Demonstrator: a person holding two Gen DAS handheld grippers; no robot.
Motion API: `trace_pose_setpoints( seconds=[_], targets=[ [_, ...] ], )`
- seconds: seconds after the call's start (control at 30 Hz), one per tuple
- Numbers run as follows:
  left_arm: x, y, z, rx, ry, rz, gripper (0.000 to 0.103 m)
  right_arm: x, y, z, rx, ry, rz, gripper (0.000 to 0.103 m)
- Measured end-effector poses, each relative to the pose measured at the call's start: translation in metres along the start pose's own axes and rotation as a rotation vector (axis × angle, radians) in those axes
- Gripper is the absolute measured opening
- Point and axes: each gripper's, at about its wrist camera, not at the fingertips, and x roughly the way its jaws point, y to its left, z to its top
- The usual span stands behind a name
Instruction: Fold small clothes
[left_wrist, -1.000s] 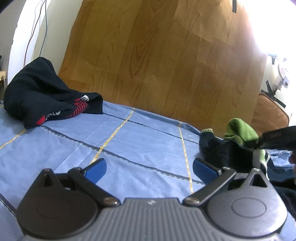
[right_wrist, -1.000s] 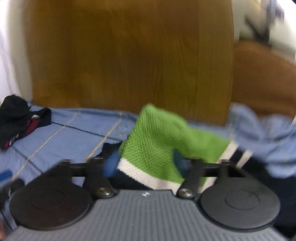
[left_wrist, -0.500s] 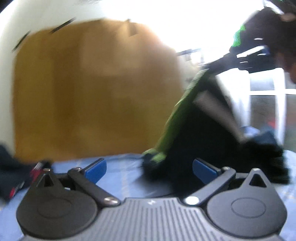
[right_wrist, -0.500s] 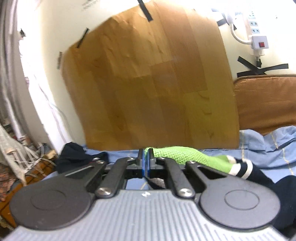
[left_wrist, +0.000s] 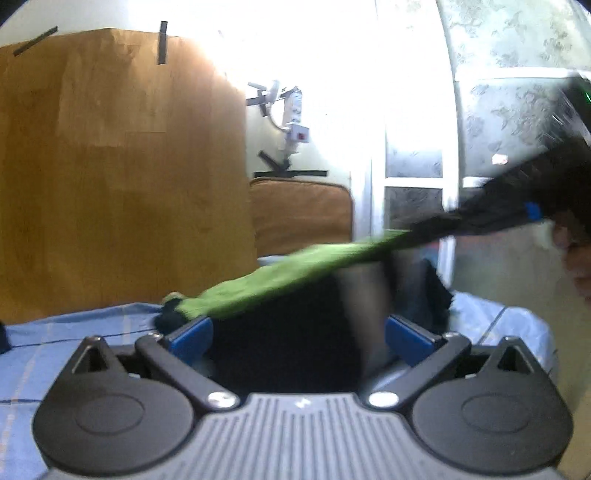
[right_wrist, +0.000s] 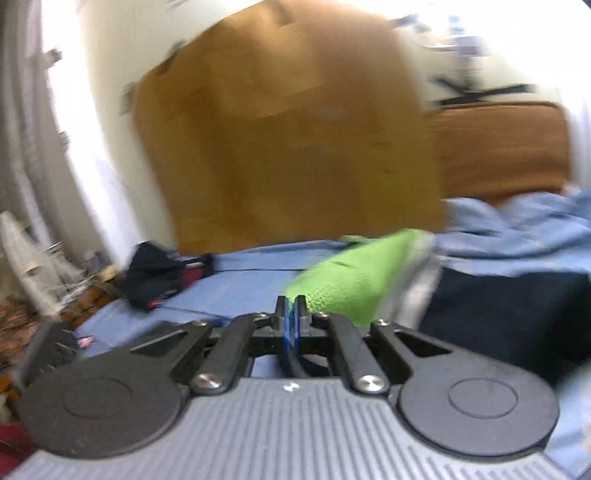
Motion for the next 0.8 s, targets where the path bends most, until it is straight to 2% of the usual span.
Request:
trace_pose_setpoints(
  seconds=[0.13,0.23,0.3,0.37,0.43,0.47,0.5,0.53,0.6,0.7,0.8],
  targets=[
    [0.007,0.025,0.006,0.041,0.046,0.127,0.103,-0.047,-0.060,-0.020,0.176,-0.105,-0.200,0.005],
    [0.020,0.047,0.019,-0.030,0.085,0.155,0.102,-0.064,-0.080,-0.036,0.248,-0.119,-0.228,0.005],
    [0.033,0.040,0.023,0.065,0.073,0.211,0.102,-0.069,-0.076,-0.037,0.219,-0.132,-0.266,0.005],
    [0.046,0.027,0.022,0.200,0.067,0.243,0.102,-0.081,-0.076,-0.028,0.192,-0.224,-0.324,0.005],
    [0.060,0.018,0.020,0.254,0.086,0.230,0.102,-0.094,-0.082,-0.018,0.149,-0.344,-0.479,0.004],
    [0.065,0.014,0.018,0.268,0.094,0.224,0.102,-0.096,-0.084,-0.015,0.118,-0.386,-0.596,0.004],
    [0.069,0.011,0.017,0.280,0.098,0.218,0.102,-0.096,-0.087,-0.012,0.107,-0.410,-0.691,0.004],
    [0.077,0.008,0.016,0.295,0.103,0.213,0.102,-0.095,-0.090,-0.011,0.098,-0.416,-0.729,0.005],
    [0.085,-0.001,0.013,0.331,0.110,0.199,0.102,-0.087,-0.091,-0.012,0.060,-0.384,-0.705,0.005],
    [0.098,-0.019,0.007,0.400,0.123,0.157,0.102,-0.071,-0.090,-0.017,-0.020,-0.360,-0.719,0.005],
    [0.116,-0.039,0.004,0.487,0.127,0.119,0.102,-0.075,-0.107,-0.015,0.015,-0.379,-0.742,0.005]
  ],
)
